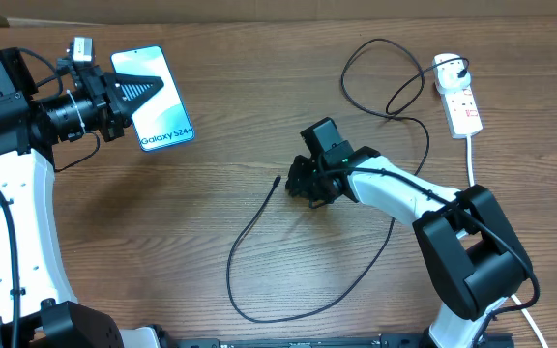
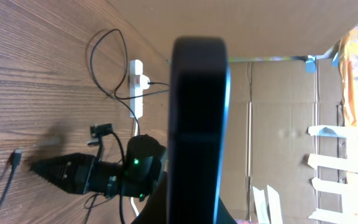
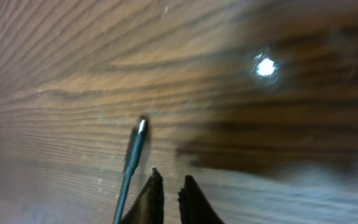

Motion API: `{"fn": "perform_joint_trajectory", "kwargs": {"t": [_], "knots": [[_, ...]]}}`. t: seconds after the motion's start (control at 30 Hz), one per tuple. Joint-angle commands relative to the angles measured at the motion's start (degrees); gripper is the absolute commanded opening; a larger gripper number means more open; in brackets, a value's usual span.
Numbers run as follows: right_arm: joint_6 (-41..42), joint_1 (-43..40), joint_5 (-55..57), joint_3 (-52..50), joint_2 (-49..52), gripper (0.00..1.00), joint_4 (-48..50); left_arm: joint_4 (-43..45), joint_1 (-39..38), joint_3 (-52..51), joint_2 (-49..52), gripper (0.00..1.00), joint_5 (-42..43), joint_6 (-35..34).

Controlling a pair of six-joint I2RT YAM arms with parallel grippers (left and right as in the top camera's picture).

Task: Plug charger to phone and switch on socket

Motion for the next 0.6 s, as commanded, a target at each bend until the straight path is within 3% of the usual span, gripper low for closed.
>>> {"fn": "perform_joint_trajectory", "kwargs": {"t": [0.0, 0.17, 0.37, 0.57], "knots": [[-0.52, -1.46, 2.56, 0.31, -0.20, 0.13, 0.02, 0.00, -0.11, 0.46, -0.90, 0.04, 1.49, 2.29], [-0.52, -1.95, 0.02, 0.31, -0.20, 0.39, -0.35, 0.02, -0.11, 0.46, -0.90, 0.04, 1.49, 2.29], [-0.35, -0.94, -7.61, 0.31, -0.20, 0.45, 3.39, 0.00, -0.13, 0.46, -0.90, 0.04, 1.49, 2.29], [3.06, 1.03, -5.46, 0.31, -0.07, 0.45, 3.52, 0.00, -0.13, 0.46, -0.90, 0.04, 1.51, 2.29]]}}
